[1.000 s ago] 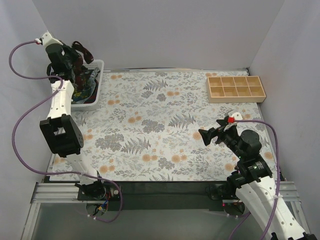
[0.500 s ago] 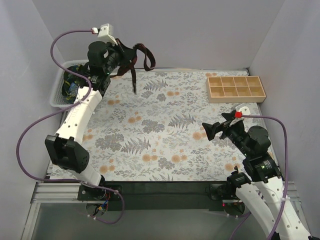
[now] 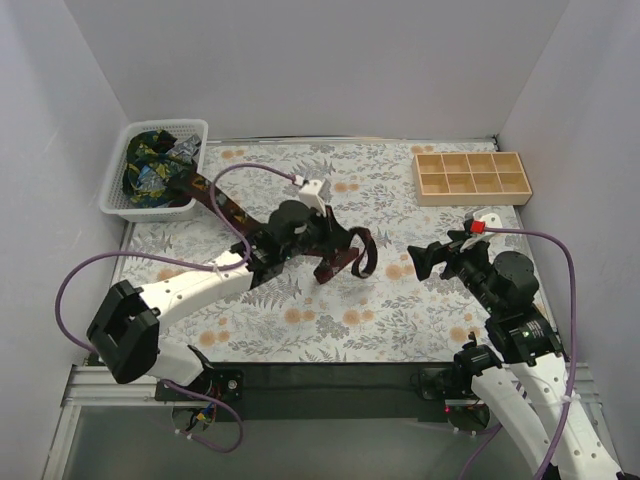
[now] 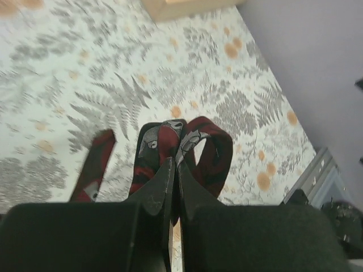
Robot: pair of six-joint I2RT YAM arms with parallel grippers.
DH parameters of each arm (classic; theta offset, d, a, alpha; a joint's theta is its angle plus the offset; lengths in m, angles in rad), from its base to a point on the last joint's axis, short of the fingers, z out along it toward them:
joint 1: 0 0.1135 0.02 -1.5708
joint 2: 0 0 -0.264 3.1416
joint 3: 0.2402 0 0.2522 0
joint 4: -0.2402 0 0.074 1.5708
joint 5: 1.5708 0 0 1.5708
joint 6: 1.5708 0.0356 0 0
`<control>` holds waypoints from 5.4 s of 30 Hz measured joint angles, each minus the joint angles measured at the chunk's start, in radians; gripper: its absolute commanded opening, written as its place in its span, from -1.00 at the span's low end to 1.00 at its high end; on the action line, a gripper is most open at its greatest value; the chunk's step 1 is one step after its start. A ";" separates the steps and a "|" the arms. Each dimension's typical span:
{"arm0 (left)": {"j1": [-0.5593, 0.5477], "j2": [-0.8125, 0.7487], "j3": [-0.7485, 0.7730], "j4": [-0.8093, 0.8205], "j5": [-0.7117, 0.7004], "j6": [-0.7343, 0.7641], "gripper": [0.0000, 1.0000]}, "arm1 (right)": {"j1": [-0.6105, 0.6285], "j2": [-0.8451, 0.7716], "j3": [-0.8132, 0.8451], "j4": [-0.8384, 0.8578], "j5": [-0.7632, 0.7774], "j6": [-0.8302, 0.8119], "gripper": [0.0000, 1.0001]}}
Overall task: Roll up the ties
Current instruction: Move the tie to the center of the board, then flatten the tie
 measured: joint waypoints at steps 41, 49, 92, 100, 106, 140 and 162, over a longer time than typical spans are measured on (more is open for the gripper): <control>0.172 -0.101 -0.288 -0.189 -0.242 -0.156 0.18 | 0.070 0.595 -0.021 -0.188 0.019 0.149 0.34; 0.257 0.041 -0.289 -0.174 -0.222 -0.161 0.09 | 0.070 0.623 -0.021 -0.231 0.043 0.223 0.20; 0.293 0.014 -0.360 -0.317 -0.348 -0.310 -0.18 | -0.409 0.445 0.111 -0.097 0.315 0.348 -0.92; 0.293 -0.003 -0.369 -0.341 -0.355 -0.311 -0.18 | -0.467 0.454 0.076 -0.177 0.439 0.426 0.31; 0.318 0.046 -0.320 -0.369 -0.375 -0.298 -0.17 | -0.434 0.544 0.149 -0.179 0.336 0.317 0.50; 0.436 0.245 -0.111 -0.417 -0.388 -0.201 -0.11 | 0.275 0.990 0.163 -0.232 -0.006 -0.124 0.61; 0.509 0.352 0.002 -0.396 -0.347 -0.174 -0.10 | 0.058 1.031 0.231 -0.392 0.013 -0.079 -0.97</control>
